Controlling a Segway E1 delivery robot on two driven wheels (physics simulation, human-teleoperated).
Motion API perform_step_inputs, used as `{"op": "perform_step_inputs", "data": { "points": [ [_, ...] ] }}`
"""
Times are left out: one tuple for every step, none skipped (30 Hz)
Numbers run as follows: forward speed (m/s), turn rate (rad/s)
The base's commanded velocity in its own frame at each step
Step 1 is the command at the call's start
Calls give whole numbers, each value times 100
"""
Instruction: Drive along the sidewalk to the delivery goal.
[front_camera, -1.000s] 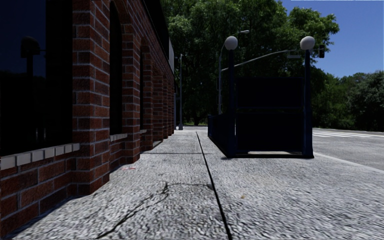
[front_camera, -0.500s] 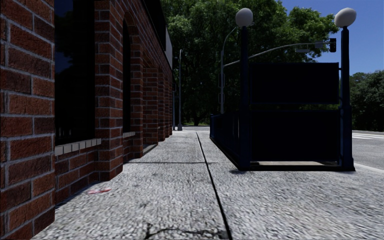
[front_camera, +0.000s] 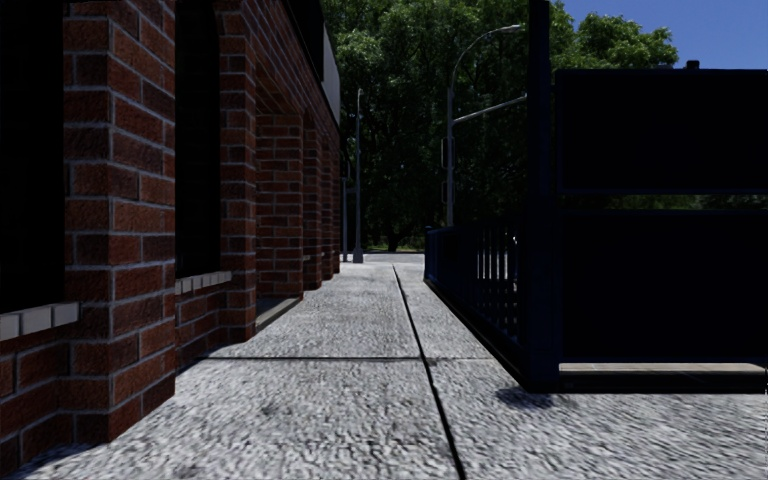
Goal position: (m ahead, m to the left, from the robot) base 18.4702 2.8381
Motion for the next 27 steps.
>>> {"op": "perform_step_inputs", "data": {
  "points": [
    [200, 0],
    [200, 0],
    [200, 0],
    [200, 0],
    [200, 0],
    [200, 0],
    [200, 0],
    [200, 0],
    [200, 0],
    [200, 0],
    [200, 0],
    [200, 0],
    [200, 0],
    [200, 0],
    [200, 0],
    [200, 0],
    [200, 0],
    [200, 0],
    [200, 0],
    [200, 0],
    [200, 0],
    [200, 0],
    [200, 0],
    [200, 0],
    [200, 0],
    [200, 0],
    [200, 0]
  ]
}}
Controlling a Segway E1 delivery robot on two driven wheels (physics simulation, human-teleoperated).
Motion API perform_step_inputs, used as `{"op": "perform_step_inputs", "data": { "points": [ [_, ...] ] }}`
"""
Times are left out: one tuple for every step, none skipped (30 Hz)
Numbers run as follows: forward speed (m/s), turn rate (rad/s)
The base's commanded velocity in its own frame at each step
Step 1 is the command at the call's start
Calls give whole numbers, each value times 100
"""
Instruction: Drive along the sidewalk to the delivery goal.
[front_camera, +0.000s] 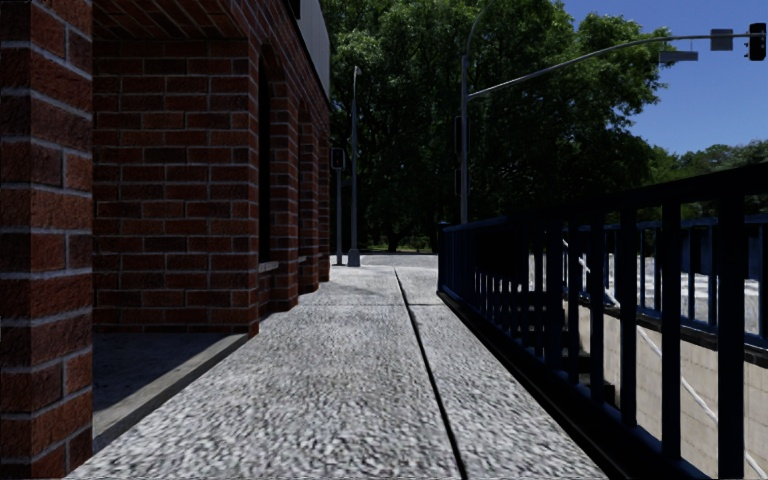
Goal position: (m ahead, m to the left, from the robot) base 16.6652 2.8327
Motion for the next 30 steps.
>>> {"op": "perform_step_inputs", "data": {
  "points": [
    [200, 0],
    [200, 0],
    [200, 0],
    [200, 0],
    [200, 0],
    [200, 0],
    [200, 0],
    [200, 0],
    [200, 0],
    [200, 0],
    [200, 0],
    [200, 0],
    [200, 0],
    [200, 0],
    [200, 0],
    [200, 0],
    [200, 0],
    [200, 0],
    [200, 0],
    [200, 0],
    [200, 0],
    [200, 0],
    [200, 0],
    [200, 0],
    [200, 0],
    [200, 0],
    [200, 0],
    [200, 0],
    [200, 0],
    [200, 0]
  ]
}}
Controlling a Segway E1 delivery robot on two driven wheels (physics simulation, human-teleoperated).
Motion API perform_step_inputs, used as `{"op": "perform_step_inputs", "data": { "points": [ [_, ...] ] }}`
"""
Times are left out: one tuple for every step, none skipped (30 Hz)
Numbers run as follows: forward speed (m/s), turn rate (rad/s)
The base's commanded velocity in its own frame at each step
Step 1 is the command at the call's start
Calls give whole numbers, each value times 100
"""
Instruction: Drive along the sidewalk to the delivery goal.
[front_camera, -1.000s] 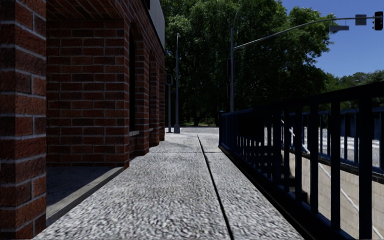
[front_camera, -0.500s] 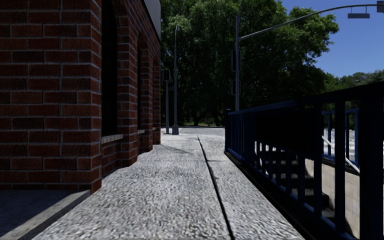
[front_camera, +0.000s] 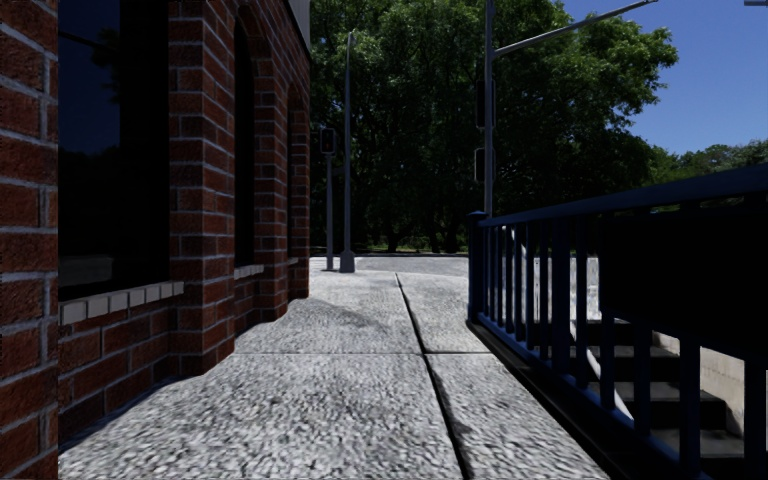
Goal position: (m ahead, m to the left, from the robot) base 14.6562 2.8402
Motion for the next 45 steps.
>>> {"op": "perform_step_inputs", "data": {
  "points": [
    [200, 0],
    [200, 0],
    [200, 0],
    [200, 0],
    [200, 0],
    [200, 0],
    [200, 0],
    [200, 0],
    [200, 0],
    [200, 0],
    [200, 0],
    [200, 0],
    [200, 0],
    [200, 0],
    [200, 0],
    [200, 0],
    [200, 0],
    [200, 0],
    [200, 0],
    [200, 0],
    [200, 0],
    [200, 0],
    [200, 0],
    [200, 0],
    [200, 0],
    [200, 0],
    [200, 0],
    [200, 0],
    [200, 0],
    [200, 0],
    [200, 0],
    [200, 0],
    [200, 0],
    [200, 0],
    [200, 0],
    [200, 0],
    [200, 0],
    [200, 0],
    [200, 0],
    [200, 0],
    [200, 0],
    [200, 0],
    [200, 0],
    [200, 0],
    [200, 0]
  ]
}}
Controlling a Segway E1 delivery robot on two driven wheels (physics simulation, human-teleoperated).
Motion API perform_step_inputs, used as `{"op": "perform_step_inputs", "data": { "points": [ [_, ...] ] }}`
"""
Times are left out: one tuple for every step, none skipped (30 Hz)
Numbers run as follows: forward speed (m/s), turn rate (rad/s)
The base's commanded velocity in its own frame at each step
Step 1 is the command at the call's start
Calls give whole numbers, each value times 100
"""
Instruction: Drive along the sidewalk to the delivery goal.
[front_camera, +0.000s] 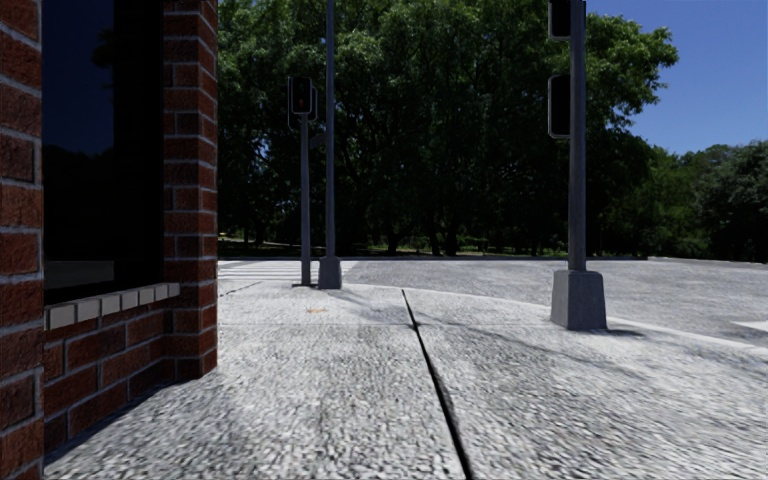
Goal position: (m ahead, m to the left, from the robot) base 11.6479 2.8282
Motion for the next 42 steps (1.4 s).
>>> {"op": "perform_step_inputs", "data": {
  "points": [
    [200, 0],
    [200, 0],
    [200, 0],
    [200, 0],
    [200, 0],
    [200, 0],
    [200, 2],
    [200, 12],
    [200, 12],
    [200, 17],
    [200, 20],
    [200, 20],
    [200, 20],
    [200, 21],
    [200, 21],
    [200, 23],
    [200, 23],
    [200, 31],
    [200, 37],
    [200, 39],
    [200, 39],
    [200, 41],
    [200, 45],
    [200, 45],
    [200, 47],
    [200, 48],
    [200, 48],
    [200, 48],
    [200, 50],
    [200, 62],
    [200, 64],
    [200, 64],
    [200, 65],
    [200, 65],
    [200, 65],
    [200, 65],
    [200, 65],
    [200, 65],
    [200, 65],
    [200, 66],
    [200, 66],
    [200, 68]
  ]
}}
